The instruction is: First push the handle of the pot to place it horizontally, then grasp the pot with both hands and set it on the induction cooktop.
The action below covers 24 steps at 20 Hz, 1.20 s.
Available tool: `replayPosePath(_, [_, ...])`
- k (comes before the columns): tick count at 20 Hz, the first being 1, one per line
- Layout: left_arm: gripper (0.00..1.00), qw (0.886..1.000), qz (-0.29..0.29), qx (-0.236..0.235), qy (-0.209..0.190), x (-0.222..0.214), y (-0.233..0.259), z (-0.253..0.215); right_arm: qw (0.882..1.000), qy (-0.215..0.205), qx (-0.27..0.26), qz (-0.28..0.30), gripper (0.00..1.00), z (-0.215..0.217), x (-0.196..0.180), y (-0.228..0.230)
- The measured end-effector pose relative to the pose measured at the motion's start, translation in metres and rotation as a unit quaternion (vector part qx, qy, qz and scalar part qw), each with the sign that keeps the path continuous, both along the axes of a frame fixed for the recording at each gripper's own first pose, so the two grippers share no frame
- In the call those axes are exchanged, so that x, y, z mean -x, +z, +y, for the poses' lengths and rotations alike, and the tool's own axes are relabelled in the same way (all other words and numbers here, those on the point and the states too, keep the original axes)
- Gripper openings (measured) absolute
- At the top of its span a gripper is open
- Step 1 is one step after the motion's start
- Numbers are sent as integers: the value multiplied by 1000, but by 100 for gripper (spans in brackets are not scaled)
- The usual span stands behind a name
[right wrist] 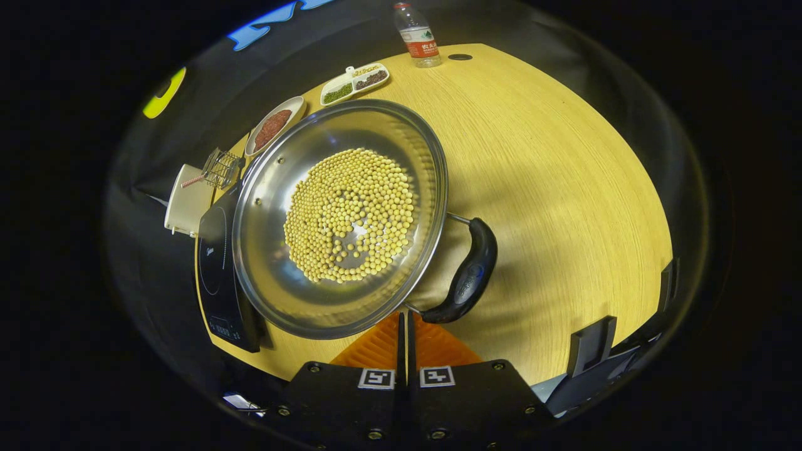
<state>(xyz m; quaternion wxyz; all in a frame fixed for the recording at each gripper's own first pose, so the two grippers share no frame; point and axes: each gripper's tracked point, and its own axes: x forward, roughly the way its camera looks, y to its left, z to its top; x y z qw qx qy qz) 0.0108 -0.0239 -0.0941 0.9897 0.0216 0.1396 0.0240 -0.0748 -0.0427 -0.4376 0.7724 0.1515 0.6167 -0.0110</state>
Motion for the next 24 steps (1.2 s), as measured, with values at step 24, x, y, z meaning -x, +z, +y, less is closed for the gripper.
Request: replayPosePath(24, [95, 999, 35, -8, 7, -9, -29, -43, 996, 56, 62, -4, 1, -79, -62, -12])
